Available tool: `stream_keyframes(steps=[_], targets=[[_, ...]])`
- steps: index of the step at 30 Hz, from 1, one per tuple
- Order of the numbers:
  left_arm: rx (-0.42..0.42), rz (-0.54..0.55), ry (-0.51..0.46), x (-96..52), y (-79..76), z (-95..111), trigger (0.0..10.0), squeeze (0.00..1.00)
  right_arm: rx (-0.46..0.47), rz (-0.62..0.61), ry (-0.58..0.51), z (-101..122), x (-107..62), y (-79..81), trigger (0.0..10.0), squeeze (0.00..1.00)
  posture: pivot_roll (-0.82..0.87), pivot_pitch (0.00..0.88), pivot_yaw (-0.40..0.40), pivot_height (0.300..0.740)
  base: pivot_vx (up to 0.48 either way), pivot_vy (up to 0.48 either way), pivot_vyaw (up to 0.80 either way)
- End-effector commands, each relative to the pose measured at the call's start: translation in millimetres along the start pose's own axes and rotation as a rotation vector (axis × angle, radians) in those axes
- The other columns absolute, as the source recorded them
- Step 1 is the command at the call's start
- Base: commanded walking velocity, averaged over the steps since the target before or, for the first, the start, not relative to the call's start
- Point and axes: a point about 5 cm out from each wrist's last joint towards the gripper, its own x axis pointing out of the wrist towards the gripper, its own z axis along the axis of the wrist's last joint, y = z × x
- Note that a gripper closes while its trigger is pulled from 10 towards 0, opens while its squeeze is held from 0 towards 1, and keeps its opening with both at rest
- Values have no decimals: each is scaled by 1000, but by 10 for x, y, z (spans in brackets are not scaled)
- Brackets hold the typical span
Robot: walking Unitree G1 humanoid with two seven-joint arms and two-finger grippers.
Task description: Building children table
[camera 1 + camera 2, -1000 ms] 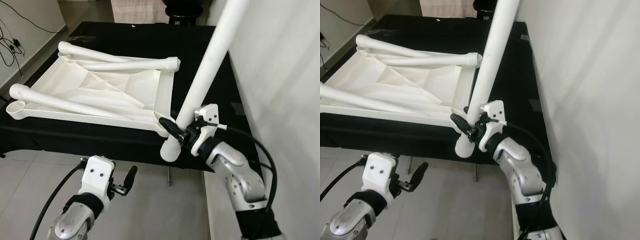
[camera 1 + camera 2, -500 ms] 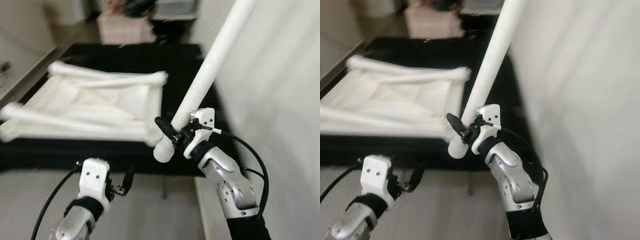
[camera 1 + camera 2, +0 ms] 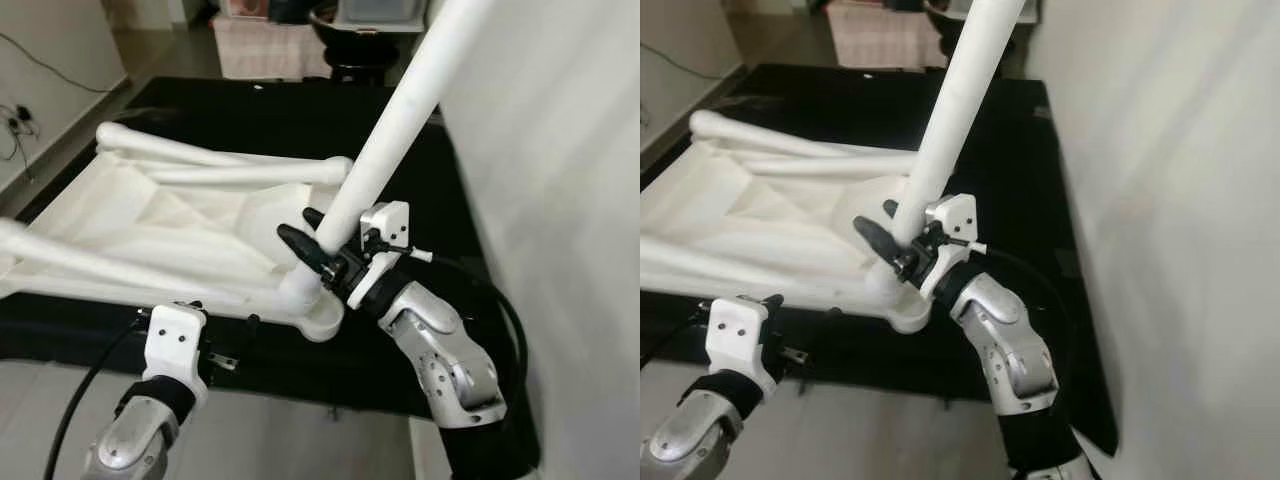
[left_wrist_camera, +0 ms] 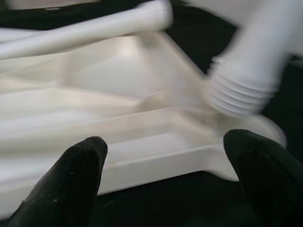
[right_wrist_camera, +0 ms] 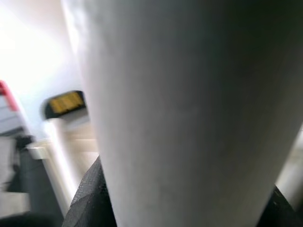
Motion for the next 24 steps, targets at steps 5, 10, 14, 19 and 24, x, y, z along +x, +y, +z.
stream_keyframes(steps=[5,10,14,19,24], targets=[[37,-88,48,-63,-76,-43,10000,0,33,155,-36,106,-18,101,10000,0,-26,134,-13,740,0,0,0],[33,-163,71,-115,-155,-55,10000,0,40,249,-24,129,-72,144,10000,0,-30,137,-9,740,0,0,0],[41,-157,100,-181,-162,-80,10000,0,30,400,28,123,-162,195,10000,0,-30,143,-1,740,0,0,0],[62,-122,119,-214,-152,-96,10000,0,72,458,33,89,-157,197,10000,0,-21,155,-2,740,0,0,0],[72,-111,125,-238,-166,-85,10000,0,123,481,42,-32,-60,132,10000,0,-4,169,-2,740,0,0,0]])
